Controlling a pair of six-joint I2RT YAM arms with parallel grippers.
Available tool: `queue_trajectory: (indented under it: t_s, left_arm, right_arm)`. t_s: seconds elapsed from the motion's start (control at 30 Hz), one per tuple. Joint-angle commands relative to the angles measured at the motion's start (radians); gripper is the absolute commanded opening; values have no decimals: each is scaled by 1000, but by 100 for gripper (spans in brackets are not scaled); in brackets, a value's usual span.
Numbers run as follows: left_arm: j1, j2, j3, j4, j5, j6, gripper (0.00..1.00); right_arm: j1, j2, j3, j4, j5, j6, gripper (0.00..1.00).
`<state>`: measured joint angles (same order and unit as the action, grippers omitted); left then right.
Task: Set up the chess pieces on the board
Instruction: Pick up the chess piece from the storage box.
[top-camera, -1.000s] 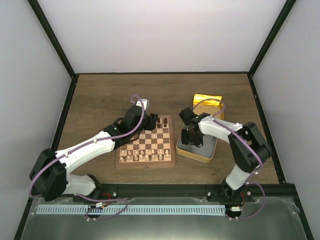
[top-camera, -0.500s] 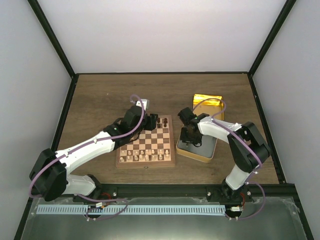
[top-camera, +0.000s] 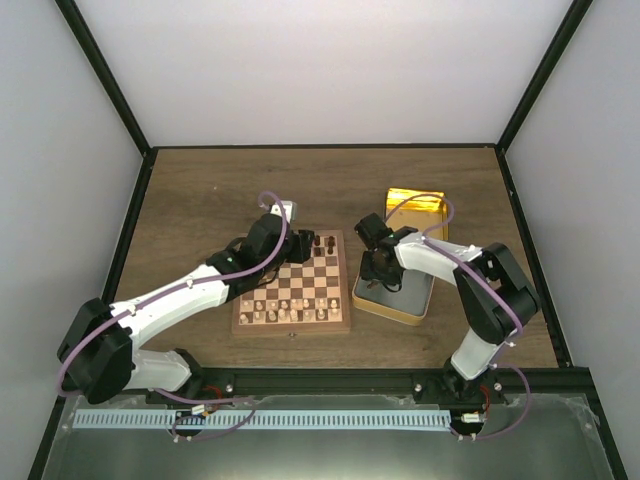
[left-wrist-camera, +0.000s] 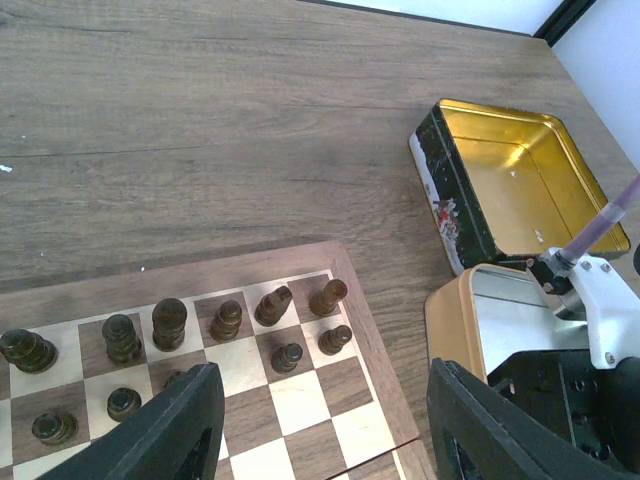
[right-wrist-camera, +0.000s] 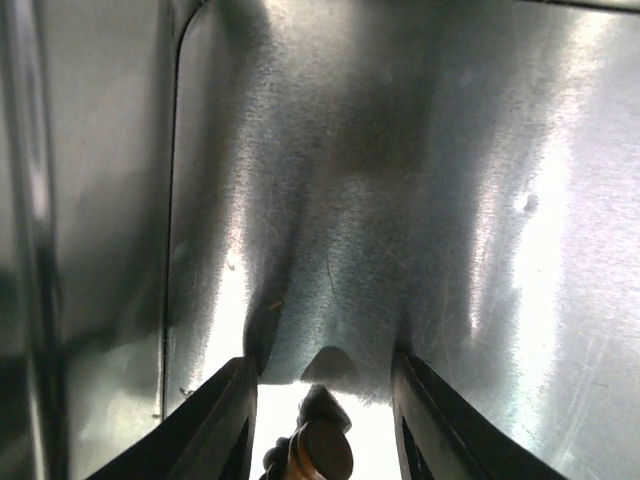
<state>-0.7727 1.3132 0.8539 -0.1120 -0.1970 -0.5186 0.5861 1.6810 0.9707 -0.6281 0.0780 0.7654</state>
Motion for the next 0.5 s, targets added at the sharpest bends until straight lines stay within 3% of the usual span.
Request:
queue_trajectory:
  t_s: [0.0, 0.47]
  left_arm:
    - [4, -12, -11, 27, 10, -1, 58]
    - [3, -32, -28, 32, 9, -3, 58]
  right_arm:
    - [18, 13, -36, -70, -29, 7, 40]
    - [84, -9, -102, -125, 0, 43, 36]
